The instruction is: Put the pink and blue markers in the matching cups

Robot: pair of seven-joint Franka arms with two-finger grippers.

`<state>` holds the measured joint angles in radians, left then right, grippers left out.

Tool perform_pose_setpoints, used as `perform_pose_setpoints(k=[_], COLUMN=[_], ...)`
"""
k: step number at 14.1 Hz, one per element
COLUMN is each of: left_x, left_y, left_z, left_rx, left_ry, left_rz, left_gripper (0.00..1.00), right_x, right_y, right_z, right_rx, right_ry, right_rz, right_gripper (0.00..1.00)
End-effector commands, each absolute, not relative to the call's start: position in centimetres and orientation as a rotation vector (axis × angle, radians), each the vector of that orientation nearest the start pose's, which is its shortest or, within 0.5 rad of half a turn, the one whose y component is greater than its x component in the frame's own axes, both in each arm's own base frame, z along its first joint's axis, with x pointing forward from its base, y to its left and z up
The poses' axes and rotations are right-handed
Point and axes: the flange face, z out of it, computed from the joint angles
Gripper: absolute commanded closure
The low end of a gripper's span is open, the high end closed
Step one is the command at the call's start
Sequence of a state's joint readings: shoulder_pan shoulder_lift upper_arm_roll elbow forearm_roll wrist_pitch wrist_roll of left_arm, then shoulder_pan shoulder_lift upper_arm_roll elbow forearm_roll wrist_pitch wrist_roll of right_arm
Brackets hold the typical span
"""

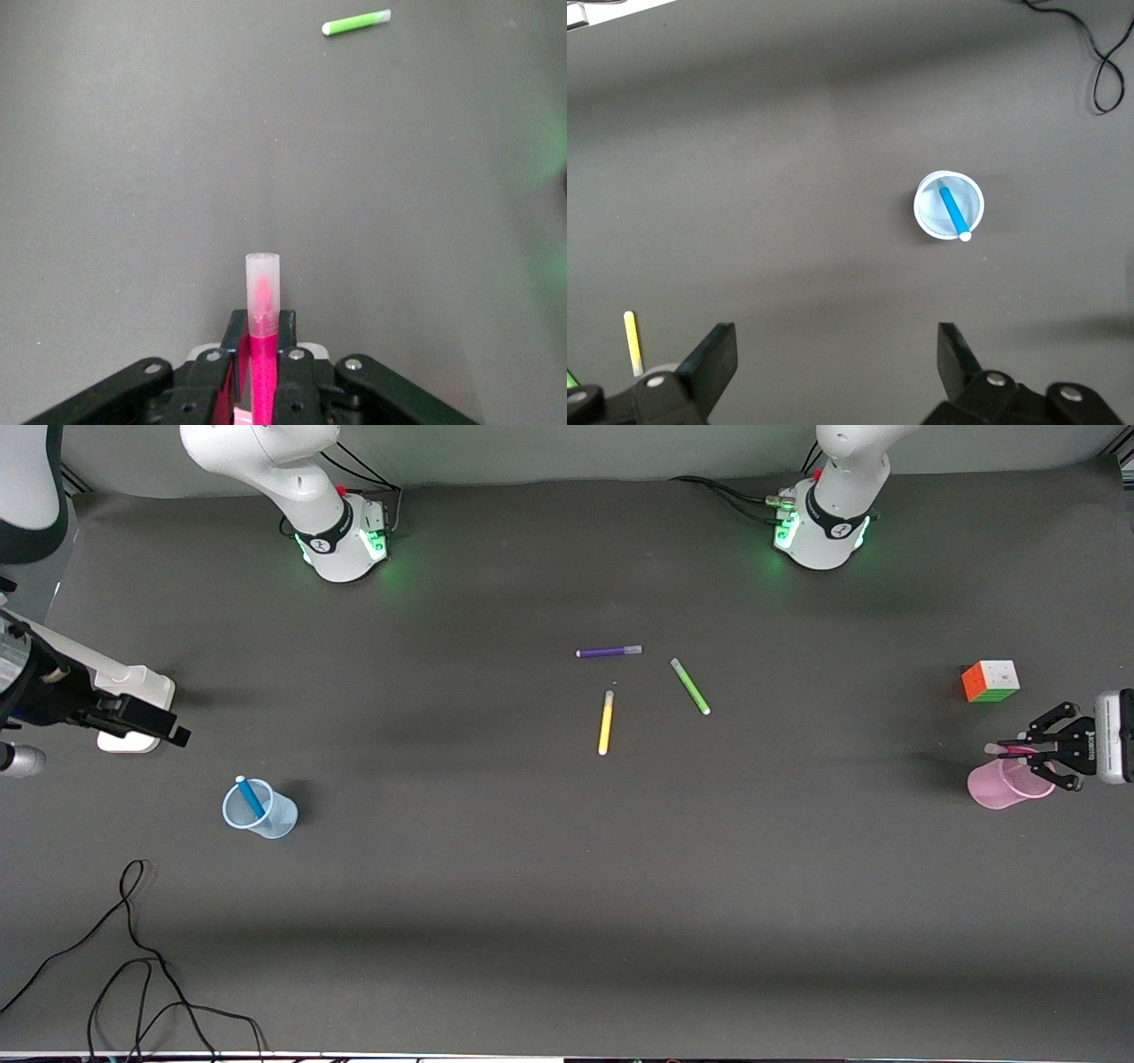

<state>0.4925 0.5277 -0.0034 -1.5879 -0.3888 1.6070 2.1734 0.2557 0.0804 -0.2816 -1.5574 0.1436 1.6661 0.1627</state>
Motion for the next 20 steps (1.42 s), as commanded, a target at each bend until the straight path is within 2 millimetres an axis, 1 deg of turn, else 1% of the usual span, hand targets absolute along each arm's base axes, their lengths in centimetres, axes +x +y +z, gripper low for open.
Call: perform_pose_setpoints(k=[1, 2, 4, 5, 6, 7, 9, 10, 11, 13, 14, 15, 16, 17, 20], left_x=[56.9, 57.2, 56.4, 56.4, 56.5, 56.6, 56.9, 56.7, 56.5, 56.4, 56.6, 56.5, 56.4, 56.2, 56.4], left_y=[26.9, 26.8, 28.3, 28.4, 28.4, 28.4, 29.1, 29.6, 30.0, 30.9, 31.0, 31.1, 31.5, 31.8, 31.7], left_z=[30.5, 30.1, 29.2, 28.7, 28.2, 28.2, 28.0, 27.8, 27.6, 27.5, 27.6, 27.6, 27.3, 27.2, 27.6], left_rx=[1.752, 1.727, 1.731, 1.73, 1.72, 1.709, 1.707, 1.714, 1.721, 1.734, 1.735, 1.736, 1.727, 1.713, 1.717], left_ry=[-1.797, -1.808, -1.773, -1.763, -1.758, -1.768, -1.779, -1.771, -1.762, -1.757, -1.761, -1.762, -1.765, -1.783, -1.778], left_rz=[0.39, 0.433, 0.484, 0.488, 0.509, 0.528, 0.541, 0.546, 0.55, 0.555, 0.557, 0.558, 0.566, 0.586, 0.601], left_gripper=[1.0, 1.0, 1.0, 1.0, 1.0, 1.0, 1.0, 1.0, 1.0, 1.0, 1.0, 0.72, 0.01, 0.0, 0.0], right_x=[57.2, 56.6, 56.0, 56.0, 55.8, 55.4, 54.8, 54.7, 54.6, 54.7, 54.7, 54.7, 54.7, 54.8, 54.7], right_y=[0.9, 1.1, 1.9, 1.9, 1.8, 1.7, 1.8, 1.6, 2.1, 1.9, 1.7, 1.8, 1.9, 1.8, 2.1], right_z=[62.2, 62.7, 62.2, 62.0, 61.5, 61.1, 60.6, 60.7, 60.6, 60.6, 60.6, 60.6, 60.5, 60.4, 60.2], right_rx=[-3.011, -3.008, -3.009, -3.009, -3.013, -3.012, -3.045, -3.061, -3.066, -3.071, -3.09, -3.112, -3.111, -3.114, -3.117], right_ry=[0.297, 0.287, 0.243, 0.243, 0.244, 0.243, 0.222, 0.191, 0.156, 0.16, 0.152, 0.126, 0.126, 0.124, 0.109], right_rz=[-0.077, -0.087, -0.064, -0.06, -0.042, -0.029, -0.028, -0.032, -0.03, -0.031, -0.034, -0.037, -0.034, -0.03, 0.001], right_gripper=[0.0, 0.0, 0.0, 0.0, 0.0, 0.0, 0.0, 0.0, 0.0, 0.0, 0.0, 0.0, 0.0, 0.0, 0.0])
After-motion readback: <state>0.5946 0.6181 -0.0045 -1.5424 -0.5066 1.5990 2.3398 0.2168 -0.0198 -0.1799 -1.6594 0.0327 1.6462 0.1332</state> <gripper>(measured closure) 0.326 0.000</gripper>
